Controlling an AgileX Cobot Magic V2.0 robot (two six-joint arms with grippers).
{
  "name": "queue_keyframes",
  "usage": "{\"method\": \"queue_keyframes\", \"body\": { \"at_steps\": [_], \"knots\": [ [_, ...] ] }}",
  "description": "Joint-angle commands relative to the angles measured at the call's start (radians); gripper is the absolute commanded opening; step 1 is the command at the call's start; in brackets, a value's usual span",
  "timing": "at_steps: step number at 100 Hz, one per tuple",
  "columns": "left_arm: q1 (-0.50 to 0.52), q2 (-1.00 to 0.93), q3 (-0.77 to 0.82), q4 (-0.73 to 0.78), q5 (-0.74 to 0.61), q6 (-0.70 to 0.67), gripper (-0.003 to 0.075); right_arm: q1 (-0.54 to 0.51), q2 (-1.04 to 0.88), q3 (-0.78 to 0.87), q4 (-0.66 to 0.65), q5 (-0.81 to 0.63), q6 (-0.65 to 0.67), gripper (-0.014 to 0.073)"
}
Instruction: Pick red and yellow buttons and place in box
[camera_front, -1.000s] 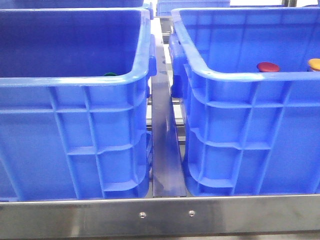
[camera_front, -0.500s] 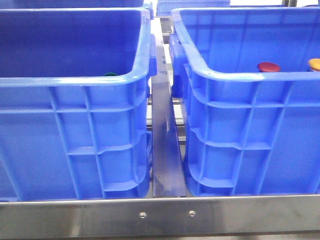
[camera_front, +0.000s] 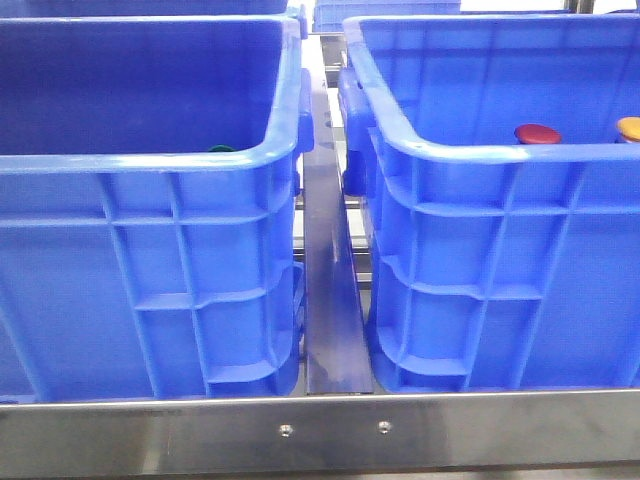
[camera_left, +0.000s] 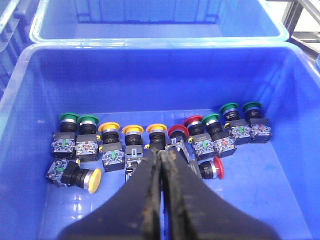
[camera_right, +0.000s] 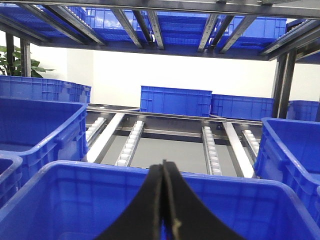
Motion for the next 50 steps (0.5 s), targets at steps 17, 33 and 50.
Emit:
{"method": "queue_keyframes", "body": {
  "at_steps": [17,33,50],
  "knots": [
    [0.003,0.0,-0.027,0.006,-0.08,-0.009,-0.002,-0.003,0.005,-0.027,0.073,0.032,0.001,-0.0068],
    [-0.006,0.0,-0.027,0.025,-0.08,-0.009,-0.002,-0.003,0.005,-0.027,0.073,0.032,0.001,-0.0068],
    [-0.008,-0.002,-0.027,0.028,-0.088,-0.005,-0.002,-0.003,0.005,-0.027,0.073,0.031,0.001,-0.0068]
  ]
}}
